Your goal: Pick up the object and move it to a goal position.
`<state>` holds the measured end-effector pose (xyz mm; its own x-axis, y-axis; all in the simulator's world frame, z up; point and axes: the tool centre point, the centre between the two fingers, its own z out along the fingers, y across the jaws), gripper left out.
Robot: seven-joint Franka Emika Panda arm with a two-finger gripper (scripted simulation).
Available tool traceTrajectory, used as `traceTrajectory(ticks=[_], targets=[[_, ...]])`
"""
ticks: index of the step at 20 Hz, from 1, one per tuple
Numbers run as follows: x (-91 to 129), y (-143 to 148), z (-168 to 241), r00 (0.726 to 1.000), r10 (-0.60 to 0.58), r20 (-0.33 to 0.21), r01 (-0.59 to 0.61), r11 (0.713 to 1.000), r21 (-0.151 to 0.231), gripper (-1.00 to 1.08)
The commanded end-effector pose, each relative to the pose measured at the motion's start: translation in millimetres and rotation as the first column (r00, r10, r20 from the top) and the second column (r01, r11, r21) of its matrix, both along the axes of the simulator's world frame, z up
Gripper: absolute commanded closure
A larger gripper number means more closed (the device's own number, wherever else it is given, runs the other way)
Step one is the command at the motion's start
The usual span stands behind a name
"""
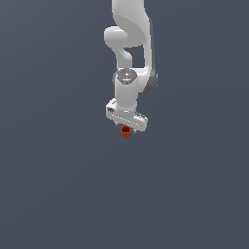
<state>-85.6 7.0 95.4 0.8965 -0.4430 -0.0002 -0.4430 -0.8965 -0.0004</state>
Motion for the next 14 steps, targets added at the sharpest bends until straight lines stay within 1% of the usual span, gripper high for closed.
traceTrajectory(ticks=[1,6,10,14], targets=[[-6.6,0.5,-3.8,1.000,-0.030,0.000,0.030,1.000,0.000,-0.92],[-12.4,0.9,-7.2,0.999,-0.054,0.000,0.054,0.999,0.000,-0.92],[-11.8,1.0,-8.1,0.999,-0.050,0.000,0.050,0.999,0.000,-0.92],[-12.3,1.1,-17.6,0.999,-0.051,0.000,0.051,0.999,-0.001,-0.92]])
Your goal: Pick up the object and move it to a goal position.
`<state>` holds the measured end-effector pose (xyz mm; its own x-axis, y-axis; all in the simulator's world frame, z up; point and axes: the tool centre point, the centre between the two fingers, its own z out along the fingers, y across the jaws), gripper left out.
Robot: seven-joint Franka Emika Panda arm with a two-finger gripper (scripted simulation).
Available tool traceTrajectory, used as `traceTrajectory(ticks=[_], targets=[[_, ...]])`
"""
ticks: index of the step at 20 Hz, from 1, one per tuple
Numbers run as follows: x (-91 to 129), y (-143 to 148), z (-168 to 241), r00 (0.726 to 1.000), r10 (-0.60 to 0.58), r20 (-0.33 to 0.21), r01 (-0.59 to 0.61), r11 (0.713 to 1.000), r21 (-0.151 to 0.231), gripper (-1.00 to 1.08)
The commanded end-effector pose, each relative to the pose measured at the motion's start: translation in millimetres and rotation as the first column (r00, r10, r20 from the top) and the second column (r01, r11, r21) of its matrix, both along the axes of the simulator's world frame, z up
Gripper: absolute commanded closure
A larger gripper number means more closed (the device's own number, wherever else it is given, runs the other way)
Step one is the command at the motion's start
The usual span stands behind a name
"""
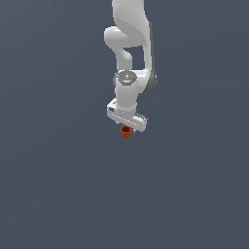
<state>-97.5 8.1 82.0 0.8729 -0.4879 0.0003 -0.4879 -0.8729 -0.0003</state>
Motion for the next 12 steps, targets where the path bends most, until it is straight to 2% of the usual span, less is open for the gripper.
traceTrajectory(ticks=[1,12], targets=[[-0.7,-0.1,-8.0,1.000,-0.001,-0.001,0.001,1.000,0.000,-0.92],[-1.3,-0.2,-43.8,1.000,-0.005,0.000,0.005,1.000,0.000,-0.92]])
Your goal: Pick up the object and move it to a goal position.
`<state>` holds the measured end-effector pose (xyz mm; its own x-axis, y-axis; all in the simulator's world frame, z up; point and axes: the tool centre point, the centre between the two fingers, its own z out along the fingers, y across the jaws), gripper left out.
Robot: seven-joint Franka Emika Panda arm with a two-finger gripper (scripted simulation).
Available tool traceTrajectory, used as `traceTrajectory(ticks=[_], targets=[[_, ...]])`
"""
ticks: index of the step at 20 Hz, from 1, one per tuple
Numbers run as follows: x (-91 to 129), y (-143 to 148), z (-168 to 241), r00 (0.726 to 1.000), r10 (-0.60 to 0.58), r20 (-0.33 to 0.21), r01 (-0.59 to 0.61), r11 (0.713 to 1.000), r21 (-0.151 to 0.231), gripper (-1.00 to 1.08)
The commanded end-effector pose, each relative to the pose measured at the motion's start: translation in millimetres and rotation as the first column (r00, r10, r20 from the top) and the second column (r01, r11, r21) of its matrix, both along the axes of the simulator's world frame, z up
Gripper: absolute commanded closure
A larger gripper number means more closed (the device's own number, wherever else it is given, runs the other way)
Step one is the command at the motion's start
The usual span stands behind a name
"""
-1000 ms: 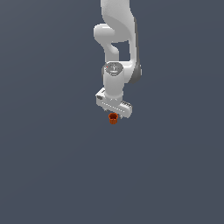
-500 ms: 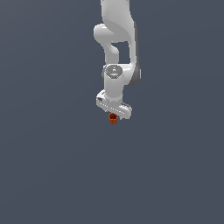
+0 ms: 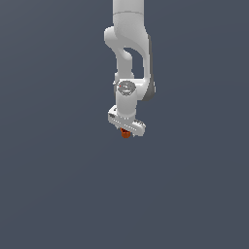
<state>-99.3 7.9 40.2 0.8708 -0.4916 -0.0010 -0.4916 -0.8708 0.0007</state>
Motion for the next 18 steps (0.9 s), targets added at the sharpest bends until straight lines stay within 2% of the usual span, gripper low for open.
traceTrajectory(ticks=[1,2,18], targets=[[0.5,0.0,-2.3,1.000,0.000,0.001,0.000,1.000,0.000,-0.92],[0.5,0.0,-2.3,1.000,0.000,0.001,0.000,1.000,0.000,1.08],[4.9,-0.7,6.7,1.000,0.000,0.002,0.000,1.000,0.000,1.08]])
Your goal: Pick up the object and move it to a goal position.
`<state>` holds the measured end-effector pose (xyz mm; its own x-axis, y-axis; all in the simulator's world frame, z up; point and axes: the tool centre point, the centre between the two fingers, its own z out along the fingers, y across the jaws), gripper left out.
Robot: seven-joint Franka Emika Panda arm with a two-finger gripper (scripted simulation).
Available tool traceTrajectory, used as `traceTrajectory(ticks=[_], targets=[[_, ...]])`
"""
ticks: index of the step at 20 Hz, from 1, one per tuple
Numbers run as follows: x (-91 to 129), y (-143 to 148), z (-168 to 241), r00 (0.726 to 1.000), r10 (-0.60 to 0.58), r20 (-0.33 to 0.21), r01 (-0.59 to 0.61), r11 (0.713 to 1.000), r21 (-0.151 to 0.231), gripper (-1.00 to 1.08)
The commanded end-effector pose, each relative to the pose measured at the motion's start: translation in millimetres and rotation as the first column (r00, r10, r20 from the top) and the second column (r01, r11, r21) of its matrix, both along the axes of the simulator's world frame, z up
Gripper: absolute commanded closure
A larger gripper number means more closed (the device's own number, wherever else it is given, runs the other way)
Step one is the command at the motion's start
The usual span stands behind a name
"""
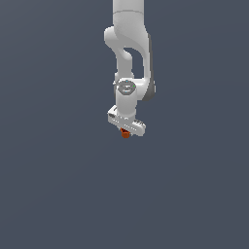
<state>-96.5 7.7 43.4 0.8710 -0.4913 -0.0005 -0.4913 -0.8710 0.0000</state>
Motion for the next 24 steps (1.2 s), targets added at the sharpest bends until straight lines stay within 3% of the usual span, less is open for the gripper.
traceTrajectory(ticks=[1,10,24], targets=[[3.5,-0.9,6.6,1.000,0.000,0.002,0.000,1.000,0.000,1.08],[27.1,-7.6,53.6,1.000,0.000,0.001,0.000,1.000,0.000,1.08],[90.5,-24.3,174.0,1.000,-0.001,0.001,0.001,1.000,-0.001,1.08]])
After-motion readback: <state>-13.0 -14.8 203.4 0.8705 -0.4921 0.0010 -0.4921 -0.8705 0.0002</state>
